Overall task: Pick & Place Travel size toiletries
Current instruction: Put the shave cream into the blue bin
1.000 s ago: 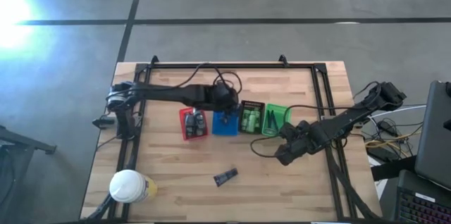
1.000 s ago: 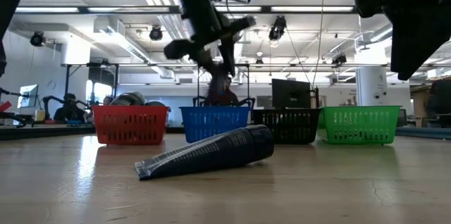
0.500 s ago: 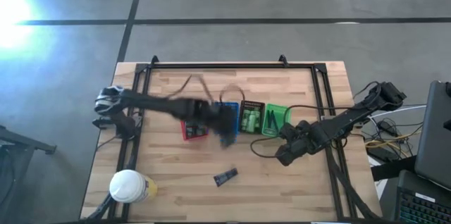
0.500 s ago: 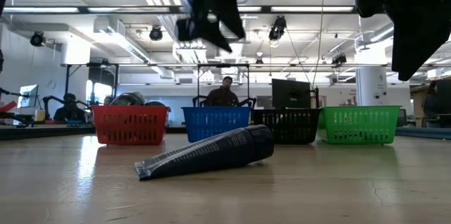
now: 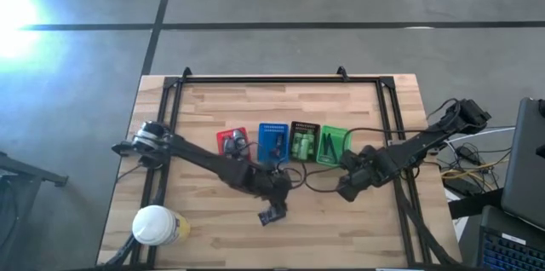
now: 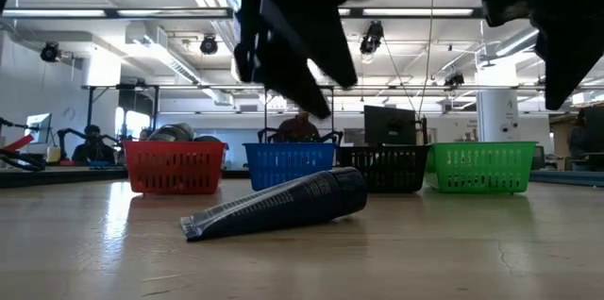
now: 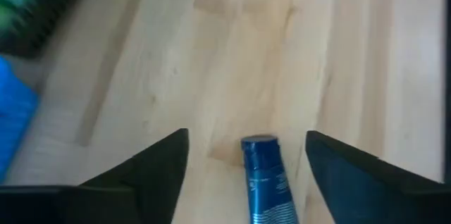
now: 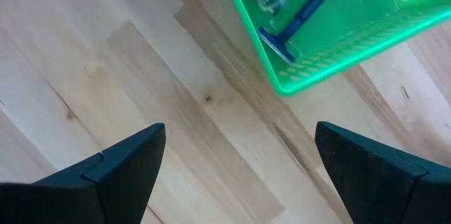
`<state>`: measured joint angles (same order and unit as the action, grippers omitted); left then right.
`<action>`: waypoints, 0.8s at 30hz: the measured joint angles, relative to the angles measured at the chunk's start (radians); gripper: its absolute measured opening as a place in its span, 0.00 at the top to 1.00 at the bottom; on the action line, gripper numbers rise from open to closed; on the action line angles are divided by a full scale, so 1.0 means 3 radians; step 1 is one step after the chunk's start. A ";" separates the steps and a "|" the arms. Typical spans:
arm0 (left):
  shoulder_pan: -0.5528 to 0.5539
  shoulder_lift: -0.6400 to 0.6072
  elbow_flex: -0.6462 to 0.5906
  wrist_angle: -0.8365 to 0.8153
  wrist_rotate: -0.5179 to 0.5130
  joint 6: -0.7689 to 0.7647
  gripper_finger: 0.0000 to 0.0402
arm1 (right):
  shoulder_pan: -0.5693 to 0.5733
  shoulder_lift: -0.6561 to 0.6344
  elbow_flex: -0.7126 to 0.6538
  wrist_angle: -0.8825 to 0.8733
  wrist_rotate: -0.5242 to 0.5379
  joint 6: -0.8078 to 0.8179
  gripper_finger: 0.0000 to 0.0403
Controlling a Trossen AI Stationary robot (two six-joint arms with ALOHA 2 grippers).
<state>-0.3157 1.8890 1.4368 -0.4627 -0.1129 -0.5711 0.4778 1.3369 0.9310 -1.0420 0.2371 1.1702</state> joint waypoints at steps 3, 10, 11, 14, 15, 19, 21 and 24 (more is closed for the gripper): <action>-0.0021 0.0161 0.0002 0.0005 0.0174 -0.0105 0.21 | 0.0023 0.0000 0.0000 -0.0059 -0.0032 -0.0002 0.10; -0.0174 0.0478 0.0132 0.0037 0.0248 -0.0143 0.14 | 0.0108 0.0000 0.0000 -0.0095 -0.0036 0.0122 0.10; -0.0188 0.0534 0.0150 0.0023 0.0180 -0.0145 0.14 | 0.0116 0.0000 0.0000 -0.0097 -0.0034 0.0153 0.10; -0.0189 0.0687 0.0220 -0.0005 -0.0028 -0.0145 0.15 | 0.0125 0.0000 0.0000 -0.0098 -0.0034 0.0207 0.10; -0.0188 0.0712 0.0246 -0.0021 -0.0041 -0.0146 0.16 | 0.0126 0.0000 0.0000 -0.0096 -0.0033 0.0223 0.10; -0.0181 0.0782 0.0292 -0.0115 -0.0229 -0.0127 0.26 | 0.0137 0.0000 0.0000 -0.0108 -0.0033 0.0273 0.10; -0.0183 0.0783 0.0290 -0.0187 -0.0356 -0.0102 0.35 | 0.0149 0.0000 0.0000 -0.0106 -0.0033 0.0306 0.10; -0.0158 0.0758 0.0286 -0.0287 -0.0380 -0.0115 0.52 | 0.0174 0.0000 0.0000 -0.0108 -0.0032 0.0367 0.10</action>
<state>-0.3632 2.1164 1.5227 -0.5488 -0.2270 -0.6057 0.5300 1.3369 0.9310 -1.0744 0.2276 1.2804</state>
